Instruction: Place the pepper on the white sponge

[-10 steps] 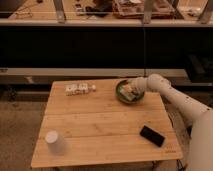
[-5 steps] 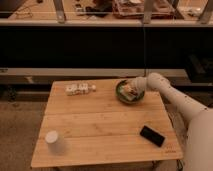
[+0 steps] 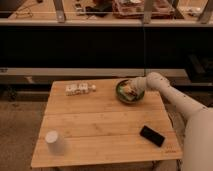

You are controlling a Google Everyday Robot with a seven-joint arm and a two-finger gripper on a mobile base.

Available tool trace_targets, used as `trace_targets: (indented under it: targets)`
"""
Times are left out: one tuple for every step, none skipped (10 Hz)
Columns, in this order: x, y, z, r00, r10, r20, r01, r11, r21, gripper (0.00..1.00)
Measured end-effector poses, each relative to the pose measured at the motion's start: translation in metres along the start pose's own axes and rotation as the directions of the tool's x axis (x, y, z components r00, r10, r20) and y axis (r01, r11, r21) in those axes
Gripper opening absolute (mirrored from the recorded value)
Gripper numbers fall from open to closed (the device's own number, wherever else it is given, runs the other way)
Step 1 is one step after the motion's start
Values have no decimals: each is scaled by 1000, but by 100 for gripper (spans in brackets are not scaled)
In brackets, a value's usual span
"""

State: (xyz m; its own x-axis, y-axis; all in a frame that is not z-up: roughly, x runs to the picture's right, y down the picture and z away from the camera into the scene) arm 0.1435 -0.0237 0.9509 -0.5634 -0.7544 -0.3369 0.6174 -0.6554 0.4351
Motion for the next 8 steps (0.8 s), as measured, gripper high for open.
trace_targets:
  targets:
    - [1, -1, 0, 1000, -5, 3, 5, 1000, 3, 80]
    - [1, -1, 1, 1000, -10, 10, 10, 1000, 8, 80]
    - [0, -1, 0, 1000, -14, 15, 13, 1000, 8, 80]
    - [-1, 0, -1, 1000, -16, 20, 15, 1000, 9, 80]
    - [0, 2, -2, 1000, -16, 22, 16, 1000, 9, 80]
    - [2, 5, -5, 1000, -11, 19, 10, 1000, 7, 80]
    - [6, 12, -13, 1000, 7, 7, -7, 1000, -4, 80]
    - [10, 22, -22, 1000, 28, -5, -28, 999, -19, 80]
